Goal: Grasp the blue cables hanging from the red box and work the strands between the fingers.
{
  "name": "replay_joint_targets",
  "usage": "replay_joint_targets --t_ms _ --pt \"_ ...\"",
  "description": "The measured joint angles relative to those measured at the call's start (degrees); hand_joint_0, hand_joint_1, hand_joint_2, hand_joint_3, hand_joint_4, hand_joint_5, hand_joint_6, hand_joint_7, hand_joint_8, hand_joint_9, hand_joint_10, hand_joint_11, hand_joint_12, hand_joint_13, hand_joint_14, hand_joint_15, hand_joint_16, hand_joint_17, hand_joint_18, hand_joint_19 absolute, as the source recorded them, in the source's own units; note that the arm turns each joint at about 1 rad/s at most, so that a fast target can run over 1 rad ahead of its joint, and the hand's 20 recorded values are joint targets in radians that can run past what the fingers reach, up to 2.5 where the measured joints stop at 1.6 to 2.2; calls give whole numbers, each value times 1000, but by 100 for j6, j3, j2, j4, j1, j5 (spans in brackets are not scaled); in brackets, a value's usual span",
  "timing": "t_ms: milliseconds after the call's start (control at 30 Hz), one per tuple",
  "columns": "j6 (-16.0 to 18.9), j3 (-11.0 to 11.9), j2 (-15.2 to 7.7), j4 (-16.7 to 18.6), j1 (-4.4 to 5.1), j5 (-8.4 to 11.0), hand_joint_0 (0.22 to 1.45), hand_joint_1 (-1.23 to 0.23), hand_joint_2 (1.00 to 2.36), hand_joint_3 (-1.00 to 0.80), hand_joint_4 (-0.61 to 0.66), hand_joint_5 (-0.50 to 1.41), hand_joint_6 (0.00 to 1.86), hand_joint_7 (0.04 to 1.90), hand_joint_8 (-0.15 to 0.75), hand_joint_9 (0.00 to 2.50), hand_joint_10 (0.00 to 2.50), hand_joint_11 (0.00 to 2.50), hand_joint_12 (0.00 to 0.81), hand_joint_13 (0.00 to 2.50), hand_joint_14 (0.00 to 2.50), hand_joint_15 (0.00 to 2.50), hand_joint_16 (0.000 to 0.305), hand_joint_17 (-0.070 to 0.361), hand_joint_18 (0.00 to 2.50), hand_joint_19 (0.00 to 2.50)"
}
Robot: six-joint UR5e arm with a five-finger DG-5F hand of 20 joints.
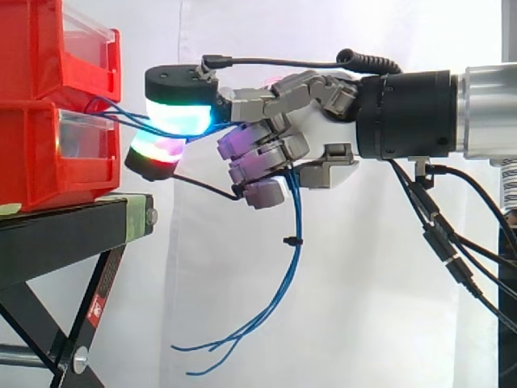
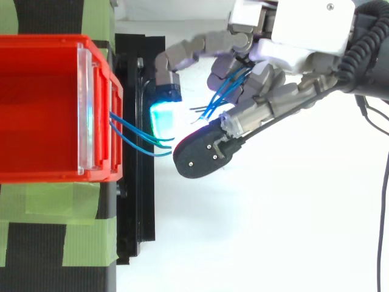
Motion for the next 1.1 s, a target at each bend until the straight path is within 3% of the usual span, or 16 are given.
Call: replay_joint_targets --t_ms 100,167,267,300,333,367,433,467,533,667,800,867,900,933,967,1100 --pt "0 1 -1 5 0 0 1236 -767 1014 -245 41 6 1339 1061 481 1311 2500 2500 598 1750 2500 1545 228 171 2460 843" --pt "0 0 1 15 0 1 1175 -816 1016 -364 70 -104 1489 990 481 1311 2500 2500 598 1750 2500 1545 228 171 2460 843" --pt "0 0 0 46 0 0 1045 -874 1001 -967 88 -117 1555 1022 481 1311 2500 2500 598 1750 2500 1545 228 171 2460 843" --pt "0 0 -1 55 0 -1 1042 -863 1000 -1000 71 -79 1559 1032 481 1311 2500 2500 598 1750 2500 1545 228 171 2460 843" --pt "0 0 -1 62 0 0 1043 -864 1000 -1000 48 -69 1551 1059 481 1311 2500 2500 598 1750 2500 1545 228 171 2460 843" --pt "0 0 -1 68 0 0 1128 -835 1003 -901 -83 -92 1555 1315 481 1311 2500 2500 598 1750 2500 1545 228 171 2460 843" --pt "0 0 -1 74 0 -1 1254 -810 1012 -496 -81 -111 1567 1487 481 1311 2500 2500 598 1750 2500 1545 228 171 2460 843" --pt "0 0 0 75 0 0 1310 -796 1008 -384 -14 -20 1492 1560 481 1311 2500 2500 598 1750 2500 1545 228 171 2460 843" --pt "0 0 1 77 0 0 1313 -715 1009 -278 75 223 1213 1305 481 1311 2500 2500 598 1750 2500 1545 228 171 2460 843" --pt "5 0 0 79 0 0 1196 -678 1005 -176 190 633 3 1555 481 1311 2500 2500 598 1750 2500 1545 228 171 2460 843" --pt "85 0 3 79 0 0 881 -595 1310 -203 175 565 11 1376 481 1311 2500 2500 598 1750 2500 1545 228 171 2460 843" --pt "179 0 2 79 0 0 867 -621 1328 -208 153 542 6 1423 481 1311 2500 2500 598 1750 2500 1545 228 171 2460 843" --pt "223 0 2 79 0 0 1007 -682 1006 -61 100 417 199 1386 481 1311 2500 2500 598 1750 2500 1545 228 171 2460 843" --pt "267 0 2 79 0 0 1032 -710 1009 -41 85 347 374 1318 481 1311 2500 2500 598 1750 2500 1545 228 171 2460 843" --pt "308 0 2 79 0 -1 1088 -782 1010 -48 21 95 1048 1105 481 1311 2500 2500 598 1750 2500 1545 228 171 2460 843" --pt "420 0 0 94 0 -6 1075 -836 1017 -364 54 -81 1414 1058 481 1311 2500 2500 598 1750 2500 1545 228 171 2460 843"
